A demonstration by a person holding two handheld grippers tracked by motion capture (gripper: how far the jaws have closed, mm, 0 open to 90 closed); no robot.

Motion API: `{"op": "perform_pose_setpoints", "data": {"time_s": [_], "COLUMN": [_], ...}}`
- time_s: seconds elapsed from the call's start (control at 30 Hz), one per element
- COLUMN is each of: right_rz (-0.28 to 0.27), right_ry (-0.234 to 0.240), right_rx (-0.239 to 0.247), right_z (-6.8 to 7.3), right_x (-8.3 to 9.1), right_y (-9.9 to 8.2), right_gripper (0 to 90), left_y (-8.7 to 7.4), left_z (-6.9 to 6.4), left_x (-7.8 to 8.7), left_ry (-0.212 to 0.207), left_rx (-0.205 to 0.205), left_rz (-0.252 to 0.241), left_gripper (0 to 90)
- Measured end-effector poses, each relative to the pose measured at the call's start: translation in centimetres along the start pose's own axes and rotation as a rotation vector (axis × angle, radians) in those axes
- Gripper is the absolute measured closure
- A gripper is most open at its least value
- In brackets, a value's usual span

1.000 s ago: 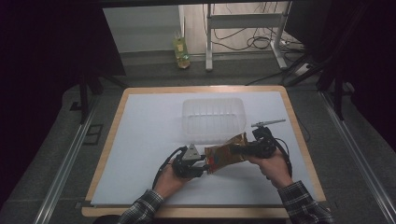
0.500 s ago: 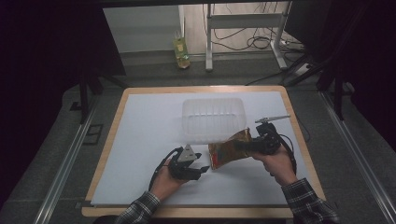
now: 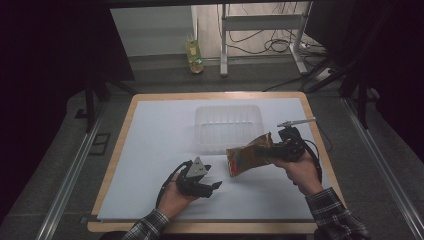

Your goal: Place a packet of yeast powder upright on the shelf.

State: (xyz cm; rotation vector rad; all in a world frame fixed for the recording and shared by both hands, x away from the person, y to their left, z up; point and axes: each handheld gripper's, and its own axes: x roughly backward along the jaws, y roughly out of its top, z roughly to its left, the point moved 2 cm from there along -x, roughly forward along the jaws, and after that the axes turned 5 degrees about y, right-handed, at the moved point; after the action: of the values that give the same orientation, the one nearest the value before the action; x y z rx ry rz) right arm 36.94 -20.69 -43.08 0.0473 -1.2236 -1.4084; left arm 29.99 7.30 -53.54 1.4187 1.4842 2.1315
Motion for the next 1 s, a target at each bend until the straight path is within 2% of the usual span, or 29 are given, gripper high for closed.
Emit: {"op": "perform_pose_setpoints", "data": {"time_s": [0.03,0.33,0.43,0.73,1.0], "right_rz": [-0.003,-0.009,-0.007,-0.004,-0.004], "right_ry": [-0.002,-0.014,-0.016,-0.026,-0.043], "right_rx": [-0.001,-0.013,-0.013,-0.01,-0.006], "right_z": [0.0,-0.1,-0.2,-0.1,-0.2], "right_x": [0.1,1.1,1.2,1.8,2.2], "right_y": [0.1,0.8,1.0,2.3,3.2], "right_gripper": [67.0,67.2,67.2,67.2,67.3], "left_y": [-0.1,-0.8,-1.2,-1.6,-1.6], "left_z": [0.0,-0.6,-0.3,-0.1,0.1], "left_x": [0.1,1.0,1.3,0.7,0.7], "left_ry": [0.001,0.02,0.02,0.004,0.009], "left_rx": [0.008,-0.007,0.008,0.021,0.034], "left_rz": [0.002,0.012,0.016,0.06,0.061], "left_gripper": [29.7,26.0,23.7,18.9,16.1]}}
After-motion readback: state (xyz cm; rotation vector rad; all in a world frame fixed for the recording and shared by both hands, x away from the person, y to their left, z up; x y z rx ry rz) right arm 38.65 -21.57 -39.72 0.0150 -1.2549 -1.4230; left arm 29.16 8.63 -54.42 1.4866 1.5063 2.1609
